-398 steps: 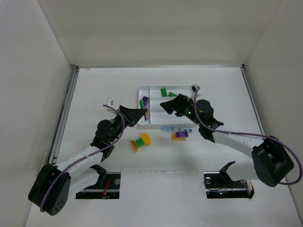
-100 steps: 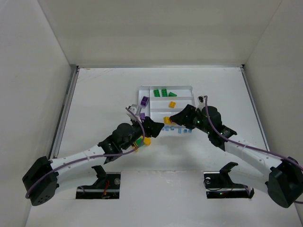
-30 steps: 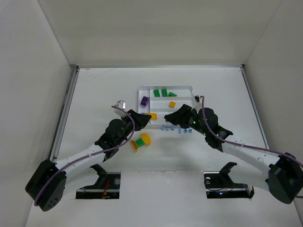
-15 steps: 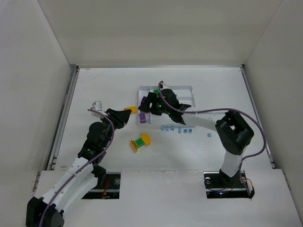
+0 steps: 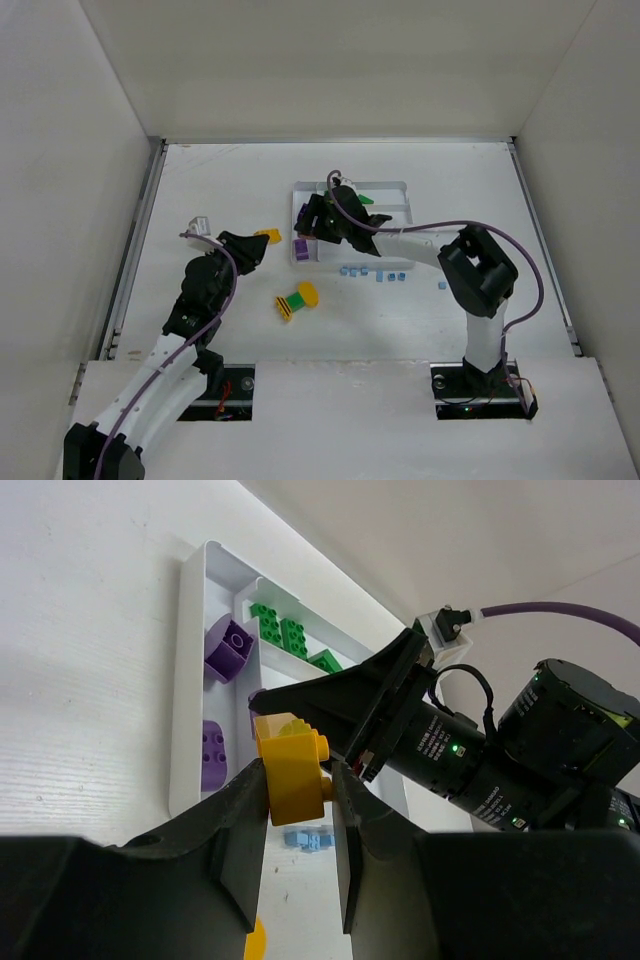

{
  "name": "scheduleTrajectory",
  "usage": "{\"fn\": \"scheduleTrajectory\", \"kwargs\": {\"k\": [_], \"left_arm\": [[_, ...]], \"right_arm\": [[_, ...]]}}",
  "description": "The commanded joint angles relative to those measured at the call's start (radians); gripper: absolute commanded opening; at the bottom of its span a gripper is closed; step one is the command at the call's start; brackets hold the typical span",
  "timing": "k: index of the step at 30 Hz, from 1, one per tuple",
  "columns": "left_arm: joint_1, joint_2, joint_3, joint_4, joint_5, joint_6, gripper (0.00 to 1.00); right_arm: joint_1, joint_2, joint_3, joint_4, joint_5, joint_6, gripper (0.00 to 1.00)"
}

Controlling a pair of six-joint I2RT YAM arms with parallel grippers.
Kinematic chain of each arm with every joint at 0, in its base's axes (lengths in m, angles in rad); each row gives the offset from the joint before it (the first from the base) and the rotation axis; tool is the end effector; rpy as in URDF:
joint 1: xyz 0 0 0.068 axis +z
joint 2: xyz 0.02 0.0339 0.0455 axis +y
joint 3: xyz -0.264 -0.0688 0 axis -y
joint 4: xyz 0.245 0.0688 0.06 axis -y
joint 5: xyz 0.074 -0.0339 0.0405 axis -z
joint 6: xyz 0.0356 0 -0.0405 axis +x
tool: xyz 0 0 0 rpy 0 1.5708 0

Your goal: Sort the legos into containers by color

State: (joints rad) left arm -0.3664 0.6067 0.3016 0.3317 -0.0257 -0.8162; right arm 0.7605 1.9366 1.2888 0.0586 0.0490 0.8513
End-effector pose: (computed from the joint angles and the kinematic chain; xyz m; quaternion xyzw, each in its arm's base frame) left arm 0.1538 -0.0580 0.2506 -0.1645 0.6780 -0.3919 0.5998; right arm 0.3179 0.3000 0.1992 0.0515 0.8803 0.3250 0.3419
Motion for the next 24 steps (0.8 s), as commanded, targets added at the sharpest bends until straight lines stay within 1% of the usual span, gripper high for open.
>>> {"fn": "scheduleTrajectory", "kwargs": {"k": [1, 4, 8, 12, 16, 18, 19, 20, 21, 22, 23, 24], "left_arm": [[0.007, -0.002, -0.009, 0.046, 0.017, 0.008, 0.17], [0.008, -0.001, -0.005, 0.04, 0.018, 0.009, 0.17], [-0.006, 0.004, -0.006, 0.044, 0.007, 0.003, 0.17], [-0.025, 0.031, 0.016, 0.049, 0.014, 0.003, 0.17], [-0.093, 0.137, 0.062, 0.099, 0.006, 0.002, 0.17], [-0.137, 0.206, 0.089, 0.148, -0.003, 0.002, 0.17], [-0.162, 0.249, 0.105, 0.18, -0.013, 0.002, 0.17], [-0.186, 0.293, 0.123, 0.211, -0.022, 0.002, 0.17], [-0.208, 0.341, 0.146, 0.236, -0.029, 0.002, 0.17], [-0.235, 0.4, 0.178, 0.262, -0.037, 0.005, 0.17], [-0.255, 0.451, 0.206, 0.279, -0.042, 0.009, 0.17], [-0.271, 0.5, 0.23, 0.3, -0.045, 0.011, 0.17]], "right_arm": [[0.004, -0.007, 0.04, 0.009, 0.028, 0.014, 0.73], [0.004, -0.025, 0.033, 0.017, 0.025, 0.017, 0.81], [0.004, -0.062, 0.011, 0.043, 0.022, 0.017, 0.86], [-0.008, -0.128, -0.035, 0.061, 0.031, 0.006, 0.86], [-0.054, -0.269, -0.181, 0.138, 0.046, 0.0, 0.85], [-0.094, -0.37, -0.288, 0.181, 0.049, -0.014, 0.78], [-0.111, -0.42, -0.345, 0.199, 0.058, -0.023, 0.71], [-0.129, -0.471, -0.399, 0.216, 0.069, -0.032, 0.59], [-0.146, -0.522, -0.451, 0.224, 0.08, -0.04, 0.46], [-0.161, -0.568, -0.495, 0.227, 0.089, -0.047, 0.35], [-0.175, -0.609, -0.538, 0.227, 0.094, -0.06, 0.29], [-0.184, -0.646, -0.575, 0.227, 0.095, -0.07, 0.26]]}}
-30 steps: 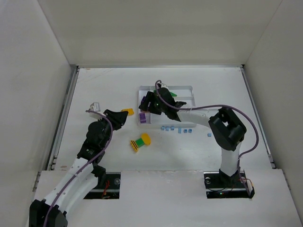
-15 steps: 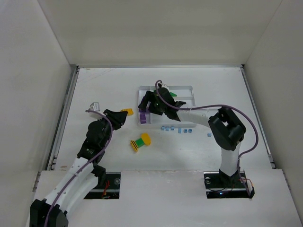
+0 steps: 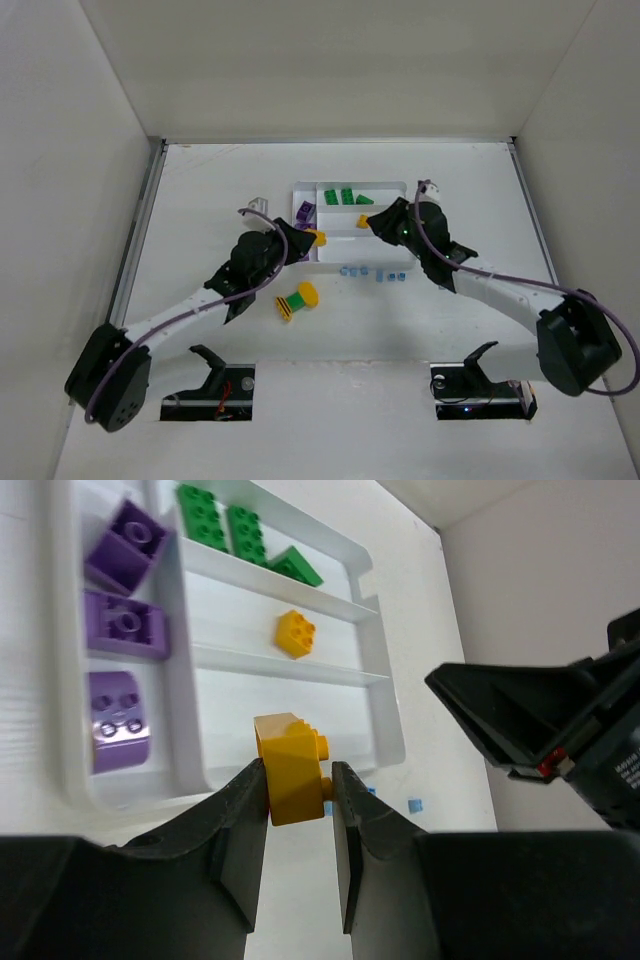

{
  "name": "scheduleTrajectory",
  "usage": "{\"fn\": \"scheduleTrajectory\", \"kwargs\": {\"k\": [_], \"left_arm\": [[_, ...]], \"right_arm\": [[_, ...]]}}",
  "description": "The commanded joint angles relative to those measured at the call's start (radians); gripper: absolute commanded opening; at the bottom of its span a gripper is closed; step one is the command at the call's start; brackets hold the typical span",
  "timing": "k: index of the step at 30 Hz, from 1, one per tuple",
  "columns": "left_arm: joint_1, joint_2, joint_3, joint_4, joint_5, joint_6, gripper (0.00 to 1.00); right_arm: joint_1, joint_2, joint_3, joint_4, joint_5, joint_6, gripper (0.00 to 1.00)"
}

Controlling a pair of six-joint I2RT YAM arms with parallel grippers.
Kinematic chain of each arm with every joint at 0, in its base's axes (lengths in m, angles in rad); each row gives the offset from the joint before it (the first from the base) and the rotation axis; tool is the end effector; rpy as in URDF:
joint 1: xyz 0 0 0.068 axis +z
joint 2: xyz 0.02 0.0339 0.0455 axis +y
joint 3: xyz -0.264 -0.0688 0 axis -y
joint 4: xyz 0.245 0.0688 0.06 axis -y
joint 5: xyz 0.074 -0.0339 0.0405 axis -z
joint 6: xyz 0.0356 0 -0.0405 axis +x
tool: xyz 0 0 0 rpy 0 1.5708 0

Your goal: Sort the legos into containers by color

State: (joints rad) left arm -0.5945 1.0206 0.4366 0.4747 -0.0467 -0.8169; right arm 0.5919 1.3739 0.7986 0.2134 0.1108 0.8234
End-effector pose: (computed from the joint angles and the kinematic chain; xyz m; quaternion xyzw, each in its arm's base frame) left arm 0.1901 -0.1265 0.2416 -0.0981 0.7381 -0.4195 0.5192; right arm 0.2585 0.1691 0.2507 0.1261 0.8124 0.3342 0.4608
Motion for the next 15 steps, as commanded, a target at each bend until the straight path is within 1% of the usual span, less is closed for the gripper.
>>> {"fn": "scheduleTrajectory", "kwargs": {"k": [1, 3, 7, 15], "left_arm": [[-0.053, 0.123, 0.114, 0.175, -0.028, 0.012, 0.17], [-0.072, 0.238, 0.174, 0.221, -0.032, 0.002, 0.17], [-0.063, 0.392, 0.261, 0.246, -0.051, -0.047, 0.17], [-0.057, 0.628, 0.376, 0.315, -0.163, -0.208, 0.2]], "right_arm": [[-0.022, -0.116, -0.119, 0.073, 0.036, -0.05, 0.26], [-0.024, -0.179, -0.185, 0.076, 0.05, -0.059, 0.27], [-0.024, -0.248, -0.26, 0.095, 0.093, -0.075, 0.32], [-0.019, -0.256, -0.317, 0.156, 0.087, -0.086, 0.34]]}}
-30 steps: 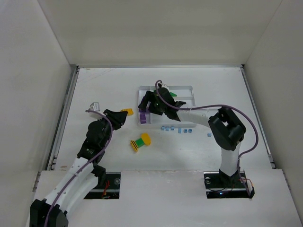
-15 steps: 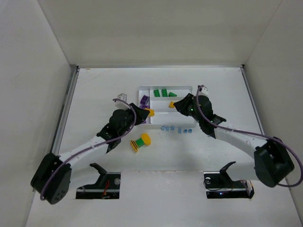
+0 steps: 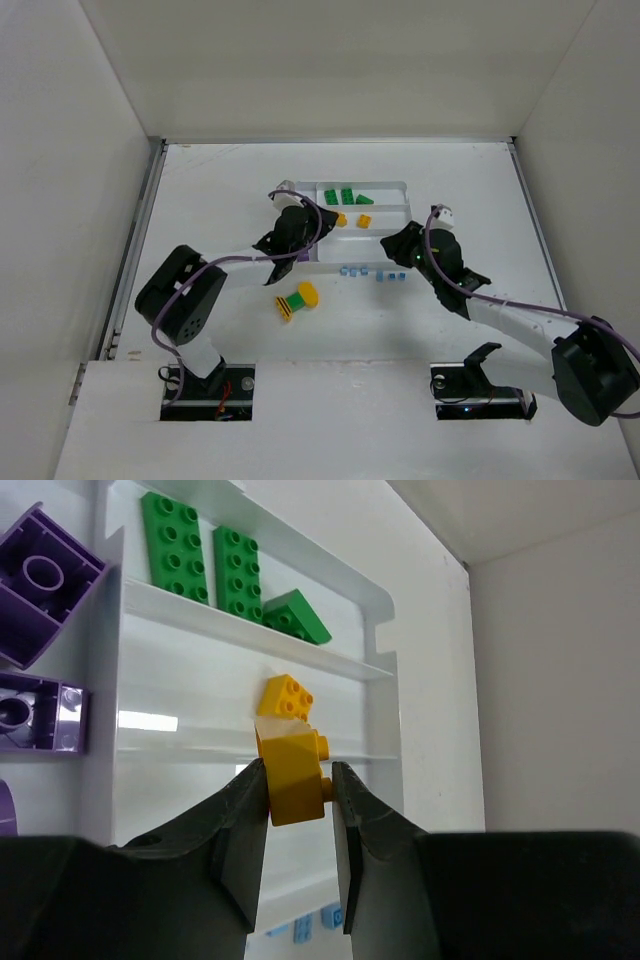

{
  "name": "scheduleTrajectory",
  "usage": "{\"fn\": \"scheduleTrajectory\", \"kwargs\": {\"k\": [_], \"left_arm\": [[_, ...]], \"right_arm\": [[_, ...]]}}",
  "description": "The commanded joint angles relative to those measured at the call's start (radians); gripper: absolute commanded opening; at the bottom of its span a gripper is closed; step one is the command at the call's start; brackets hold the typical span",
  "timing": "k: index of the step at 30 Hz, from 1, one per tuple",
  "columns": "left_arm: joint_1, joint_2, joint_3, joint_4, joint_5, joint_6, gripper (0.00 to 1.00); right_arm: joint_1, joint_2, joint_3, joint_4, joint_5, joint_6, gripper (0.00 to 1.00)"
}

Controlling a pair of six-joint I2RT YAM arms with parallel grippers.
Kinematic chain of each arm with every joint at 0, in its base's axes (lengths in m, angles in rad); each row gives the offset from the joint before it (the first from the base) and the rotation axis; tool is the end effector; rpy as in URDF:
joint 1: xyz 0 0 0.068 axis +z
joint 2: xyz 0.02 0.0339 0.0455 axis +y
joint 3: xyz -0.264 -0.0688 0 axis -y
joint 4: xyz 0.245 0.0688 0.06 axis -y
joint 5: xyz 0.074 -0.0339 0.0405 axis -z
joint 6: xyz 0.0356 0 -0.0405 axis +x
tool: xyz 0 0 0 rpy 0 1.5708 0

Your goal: Sort the legos into containers by color

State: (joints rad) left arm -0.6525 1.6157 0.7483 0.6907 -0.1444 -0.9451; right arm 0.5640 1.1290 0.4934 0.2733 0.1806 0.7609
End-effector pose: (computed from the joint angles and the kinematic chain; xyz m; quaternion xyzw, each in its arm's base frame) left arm 0.2761 -0.2046 0.2100 -0.1573 0.7498 -0.4202 0.4863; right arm 0.2078 0.1239 0.2163 0.1315 0.8106 0.2895 0.4918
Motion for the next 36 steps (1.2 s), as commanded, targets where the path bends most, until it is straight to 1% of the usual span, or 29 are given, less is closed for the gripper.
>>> {"fn": "scheduleTrajectory", "kwargs": {"k": [1, 4, 6, 8, 9, 13, 16, 18, 21, 22, 24, 27, 29, 31, 33, 34, 36], "left_arm": [[0.0, 0.048, 0.075, 0.104, -0.07, -0.087, 0.2], [-0.006, 0.102, 0.114, 0.107, -0.092, -0.119, 0.21], [-0.011, 0.131, 0.128, 0.109, -0.113, -0.144, 0.24], [-0.012, 0.154, 0.141, 0.099, -0.118, -0.15, 0.3], [-0.012, 0.161, 0.143, 0.098, -0.118, -0.152, 0.35], [-0.014, 0.164, 0.129, 0.098, -0.124, -0.146, 0.51], [-0.009, 0.145, 0.117, 0.093, -0.113, -0.139, 0.56], [-0.012, 0.11, 0.094, 0.092, -0.121, -0.12, 0.56], [-0.014, 0.026, 0.048, 0.089, -0.132, -0.066, 0.55], [-0.014, -0.014, 0.024, 0.084, -0.135, -0.046, 0.54], [-0.015, -0.106, -0.038, 0.073, -0.152, 0.0, 0.52], [-0.019, -0.261, -0.16, 0.024, -0.185, 0.052, 0.51], [-0.011, -0.368, -0.232, -0.038, -0.188, 0.071, 0.5], [-0.006, -0.477, -0.305, -0.112, -0.201, 0.08, 0.49], [0.0, -0.581, -0.363, -0.202, -0.224, 0.08, 0.49], [0.0, -0.626, -0.383, -0.251, -0.23, 0.081, 0.5], [0.007, -0.718, -0.418, -0.356, -0.241, 0.081, 0.5]], "right_arm": [[0.009, -0.012, -0.019, 0.104, 0.017, -0.021, 0.34], [0.009, -0.012, -0.029, 0.119, 0.004, -0.017, 0.34], [0.01, -0.026, -0.027, 0.115, -0.007, -0.023, 0.36], [0.013, -0.037, -0.035, 0.121, 0.002, -0.028, 0.39], [0.014, -0.037, -0.035, 0.116, 0.002, -0.028, 0.41], [0.018, -0.044, -0.029, 0.107, -0.003, -0.047, 0.51], [0.02, -0.037, -0.024, 0.109, -0.007, -0.052, 0.54], [0.032, -0.032, -0.019, 0.11, -0.021, -0.078, 0.54], [0.067, -0.011, -0.003, 0.113, -0.047, -0.138, 0.52], [0.084, 0.014, 0.017, 0.104, -0.067, -0.162, 0.49], [0.127, 0.057, 0.054, 0.069, -0.128, -0.207, 0.46], [0.234, 0.124, 0.1, 0.044, -0.217, -0.27, 0.48], [0.321, 0.17, 0.131, 0.026, -0.242, -0.325, 0.56], [0.418, 0.216, 0.172, -0.026, -0.23, -0.401, 0.69], [0.483, 0.258, 0.214, -0.095, -0.199, -0.461, 0.79], [0.506, 0.279, 0.233, -0.127, -0.185, -0.486, 0.83], [0.536, 0.322, 0.27, -0.184, -0.156, -0.532, 0.86]]}}
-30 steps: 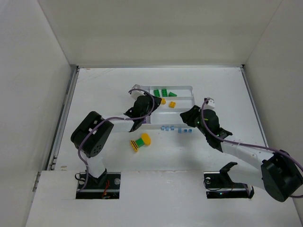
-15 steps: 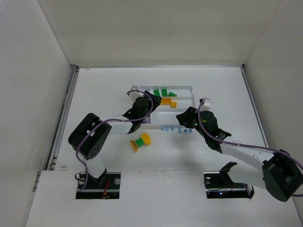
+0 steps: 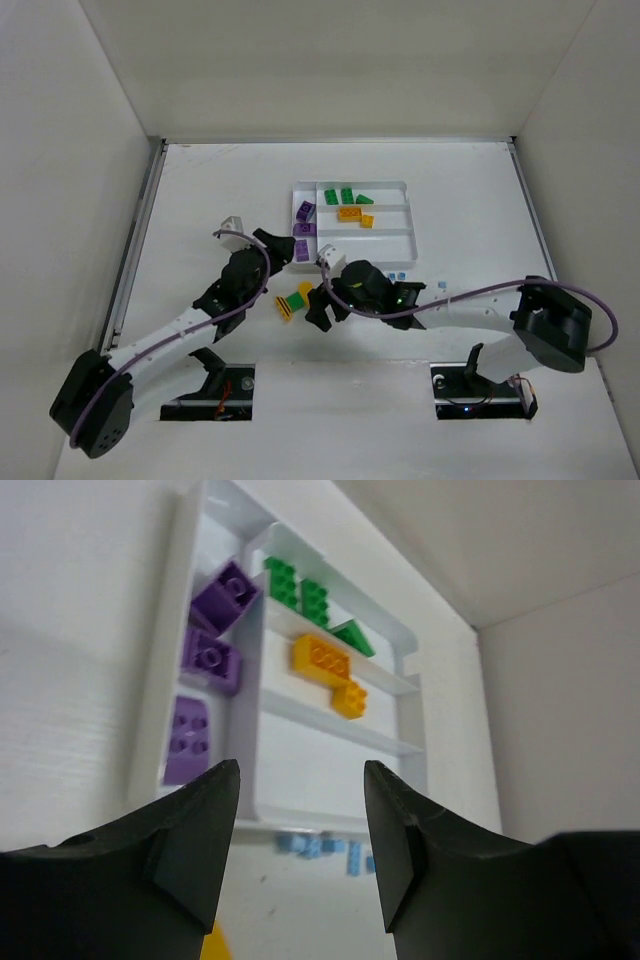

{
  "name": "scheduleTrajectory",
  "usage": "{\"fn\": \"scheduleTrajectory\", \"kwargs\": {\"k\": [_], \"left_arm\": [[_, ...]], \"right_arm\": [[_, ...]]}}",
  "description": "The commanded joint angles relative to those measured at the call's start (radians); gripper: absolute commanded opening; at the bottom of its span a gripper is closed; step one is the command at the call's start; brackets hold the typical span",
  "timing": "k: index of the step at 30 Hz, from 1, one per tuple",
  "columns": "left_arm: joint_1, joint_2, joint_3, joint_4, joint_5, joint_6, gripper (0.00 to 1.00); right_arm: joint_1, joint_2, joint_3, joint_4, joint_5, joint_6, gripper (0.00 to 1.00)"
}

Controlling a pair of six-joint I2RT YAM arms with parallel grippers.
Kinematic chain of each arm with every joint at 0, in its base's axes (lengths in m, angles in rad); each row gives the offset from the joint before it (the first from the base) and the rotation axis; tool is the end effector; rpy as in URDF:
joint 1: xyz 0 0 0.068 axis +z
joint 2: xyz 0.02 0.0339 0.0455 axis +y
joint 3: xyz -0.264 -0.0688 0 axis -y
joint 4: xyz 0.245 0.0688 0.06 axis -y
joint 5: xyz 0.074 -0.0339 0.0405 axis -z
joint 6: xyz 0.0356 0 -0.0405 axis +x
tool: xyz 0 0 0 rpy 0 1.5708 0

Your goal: Sort the legos into containers by color

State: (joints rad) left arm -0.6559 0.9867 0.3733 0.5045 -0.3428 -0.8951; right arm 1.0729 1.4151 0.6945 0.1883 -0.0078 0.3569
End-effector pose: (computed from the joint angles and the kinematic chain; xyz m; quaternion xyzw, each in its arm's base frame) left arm 0.1786 -0.1224 0.2301 -0.2006 0.7148 -0.3698 0.5586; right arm 0.1417 0.2612 0.2021 -0.3060 0.8125 0.3279 0.3725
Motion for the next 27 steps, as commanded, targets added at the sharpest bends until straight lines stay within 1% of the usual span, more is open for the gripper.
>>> {"fn": "scheduleTrajectory", "kwargs": {"k": [1, 6, 10, 13, 21, 27], "left_arm": [[0.017, -0.132, -0.062, -0.211, -0.05, 0.032, 0.5], [0.057, -0.287, -0.114, -0.369, -0.042, 0.024, 0.51], [0.066, -0.373, -0.142, -0.454, -0.032, 0.013, 0.52], [0.069, -0.411, -0.142, -0.527, -0.013, 0.013, 0.53], [0.065, -0.471, -0.168, -0.627, 0.033, -0.019, 0.53], [0.063, -0.513, -0.177, -0.692, 0.047, -0.034, 0.54]], "right_arm": [[0.035, 0.056, 0.086, -0.122, 0.049, -0.143, 0.88], [0.043, 0.185, 0.183, -0.23, 0.103, -0.199, 0.91], [0.034, 0.254, 0.237, -0.239, 0.137, -0.213, 0.91], [0.023, 0.277, 0.257, -0.208, 0.121, -0.228, 0.9], [0.018, 0.373, 0.319, -0.178, 0.123, -0.243, 0.82], [0.015, 0.397, 0.323, -0.13, 0.126, -0.242, 0.76]]}}
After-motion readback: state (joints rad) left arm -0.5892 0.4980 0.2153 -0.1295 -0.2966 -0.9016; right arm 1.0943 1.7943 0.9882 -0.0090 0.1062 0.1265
